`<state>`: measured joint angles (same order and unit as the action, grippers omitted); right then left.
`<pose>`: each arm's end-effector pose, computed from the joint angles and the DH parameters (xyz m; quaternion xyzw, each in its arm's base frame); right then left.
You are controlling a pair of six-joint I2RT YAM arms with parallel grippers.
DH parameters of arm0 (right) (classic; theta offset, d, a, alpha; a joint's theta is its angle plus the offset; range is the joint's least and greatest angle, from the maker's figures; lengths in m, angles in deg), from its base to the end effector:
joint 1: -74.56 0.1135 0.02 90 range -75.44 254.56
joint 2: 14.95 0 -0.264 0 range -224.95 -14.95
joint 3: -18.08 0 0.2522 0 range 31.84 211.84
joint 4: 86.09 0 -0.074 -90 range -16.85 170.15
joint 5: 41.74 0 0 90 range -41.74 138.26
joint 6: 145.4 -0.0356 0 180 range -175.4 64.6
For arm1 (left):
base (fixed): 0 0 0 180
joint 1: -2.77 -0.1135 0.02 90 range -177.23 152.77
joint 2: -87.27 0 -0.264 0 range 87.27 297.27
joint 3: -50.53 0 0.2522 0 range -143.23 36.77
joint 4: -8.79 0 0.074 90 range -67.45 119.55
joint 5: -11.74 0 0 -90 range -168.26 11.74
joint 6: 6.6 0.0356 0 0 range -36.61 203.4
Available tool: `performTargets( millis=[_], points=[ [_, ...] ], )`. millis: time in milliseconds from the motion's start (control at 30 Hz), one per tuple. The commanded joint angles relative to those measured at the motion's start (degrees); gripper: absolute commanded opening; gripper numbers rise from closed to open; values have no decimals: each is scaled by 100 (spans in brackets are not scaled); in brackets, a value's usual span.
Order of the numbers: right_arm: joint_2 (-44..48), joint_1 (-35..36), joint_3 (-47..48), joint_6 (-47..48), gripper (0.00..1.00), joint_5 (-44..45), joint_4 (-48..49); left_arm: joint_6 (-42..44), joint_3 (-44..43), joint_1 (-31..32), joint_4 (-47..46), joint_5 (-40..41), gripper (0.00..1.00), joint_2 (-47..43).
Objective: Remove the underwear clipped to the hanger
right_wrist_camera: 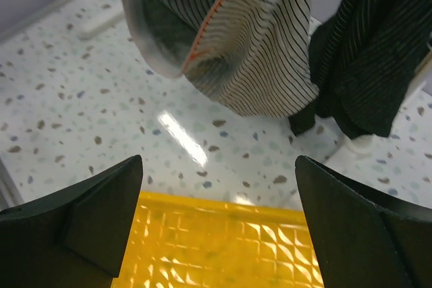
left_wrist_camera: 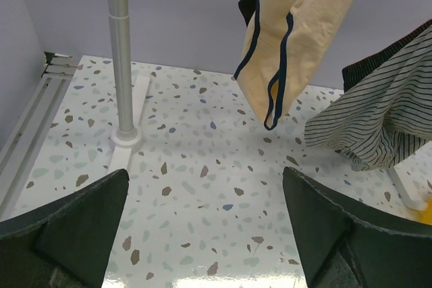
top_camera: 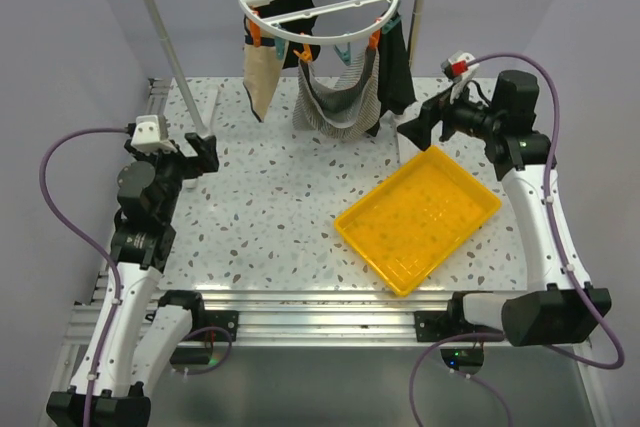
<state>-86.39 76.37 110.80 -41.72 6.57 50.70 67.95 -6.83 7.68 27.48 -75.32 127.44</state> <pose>0.2634 0.0320 0.4177 -0.3017 0.7405 0.2392 0.5508 0.1683 -0.0126 0.3555 -0.0836 0.7114 -0.1052 0.6898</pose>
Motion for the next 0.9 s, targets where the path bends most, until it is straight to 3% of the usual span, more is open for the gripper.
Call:
performTargets(
  millis=[0,33,267,400,867],
  points=[
    [-116,-5,68,-1317,99,-1218,1552,-231,-193,1,78,-232,100,-105],
    [-177,48,84,-1636,99,-1227,2244,-231,-193,1,87,-250,100,-131],
    [-1300,619,1068,-2342,99,-261,2918,-275,-184,1,87,-268,100,-237],
    [-1784,611,1613,-2413,98,-348,3497,-301,-158,1,87,-268,100,-307],
    [-2462,619,1737,-1921,92,-867,5002,-381,-97,1,-36,-268,100,-281]
  ],
)
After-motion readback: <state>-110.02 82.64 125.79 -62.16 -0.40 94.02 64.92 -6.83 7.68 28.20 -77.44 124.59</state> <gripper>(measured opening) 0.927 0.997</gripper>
